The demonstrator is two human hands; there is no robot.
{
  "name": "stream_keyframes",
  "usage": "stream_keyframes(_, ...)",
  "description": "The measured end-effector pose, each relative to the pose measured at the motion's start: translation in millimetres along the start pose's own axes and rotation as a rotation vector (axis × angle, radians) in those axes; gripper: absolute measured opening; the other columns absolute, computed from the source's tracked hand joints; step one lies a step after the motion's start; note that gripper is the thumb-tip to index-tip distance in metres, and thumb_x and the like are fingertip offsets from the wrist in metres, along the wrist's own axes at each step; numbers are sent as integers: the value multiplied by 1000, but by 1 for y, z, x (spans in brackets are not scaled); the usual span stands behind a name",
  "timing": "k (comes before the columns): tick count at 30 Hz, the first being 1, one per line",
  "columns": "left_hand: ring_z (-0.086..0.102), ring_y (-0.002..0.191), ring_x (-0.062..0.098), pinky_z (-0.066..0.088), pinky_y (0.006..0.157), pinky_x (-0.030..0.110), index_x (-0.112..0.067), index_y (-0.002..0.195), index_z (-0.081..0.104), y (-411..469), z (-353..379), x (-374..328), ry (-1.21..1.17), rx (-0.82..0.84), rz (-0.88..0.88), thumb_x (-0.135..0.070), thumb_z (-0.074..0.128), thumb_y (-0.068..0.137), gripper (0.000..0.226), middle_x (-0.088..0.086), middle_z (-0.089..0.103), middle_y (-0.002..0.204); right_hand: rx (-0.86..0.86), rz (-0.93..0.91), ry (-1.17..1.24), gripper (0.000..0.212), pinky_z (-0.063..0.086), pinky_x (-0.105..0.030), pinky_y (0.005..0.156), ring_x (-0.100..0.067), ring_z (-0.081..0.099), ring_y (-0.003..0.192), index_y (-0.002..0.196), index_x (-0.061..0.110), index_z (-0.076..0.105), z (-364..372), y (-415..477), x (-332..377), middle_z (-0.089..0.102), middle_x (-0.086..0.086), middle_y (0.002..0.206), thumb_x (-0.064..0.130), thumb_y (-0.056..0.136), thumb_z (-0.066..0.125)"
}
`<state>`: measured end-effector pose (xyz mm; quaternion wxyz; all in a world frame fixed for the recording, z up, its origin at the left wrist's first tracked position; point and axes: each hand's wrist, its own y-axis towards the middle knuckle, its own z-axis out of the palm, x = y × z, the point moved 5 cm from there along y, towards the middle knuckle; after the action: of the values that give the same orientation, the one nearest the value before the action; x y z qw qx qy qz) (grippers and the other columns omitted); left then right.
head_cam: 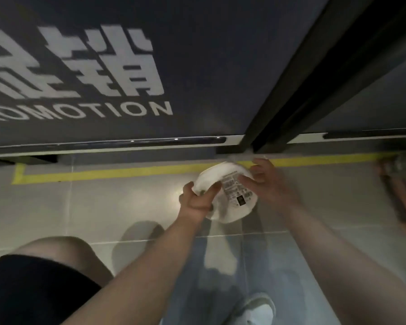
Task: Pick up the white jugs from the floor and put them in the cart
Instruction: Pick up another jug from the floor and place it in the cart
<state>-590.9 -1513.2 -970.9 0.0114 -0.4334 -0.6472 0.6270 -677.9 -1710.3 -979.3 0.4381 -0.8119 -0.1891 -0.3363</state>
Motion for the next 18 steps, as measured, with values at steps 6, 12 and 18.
stream_keyframes(6,66,114,35,55,98,41,-19,147,38,49,17,29,56,-52,-2,-79,76,43,126,16,60,134,5,80,-180,90,57,-41,100,-25,65,117,138,23,58,23,56,-48,62,-5,133,63,64,91)
stream_keyframes(12,69,112,36,60,94,53,-21,139,37,70,27,41,-11,-32,-23,-76,84,37,125,8,59,132,133,169,-43,90,64,-41,88,-21,77,97,129,23,60,30,68,-57,76,0,115,65,58,95)
stream_keyframes(18,71,86,23,62,79,42,-26,93,51,64,29,35,-96,49,5,-28,90,81,40,5,70,101,185,245,127,124,65,-50,87,-25,80,95,132,21,63,38,64,-73,80,-3,110,82,29,94)
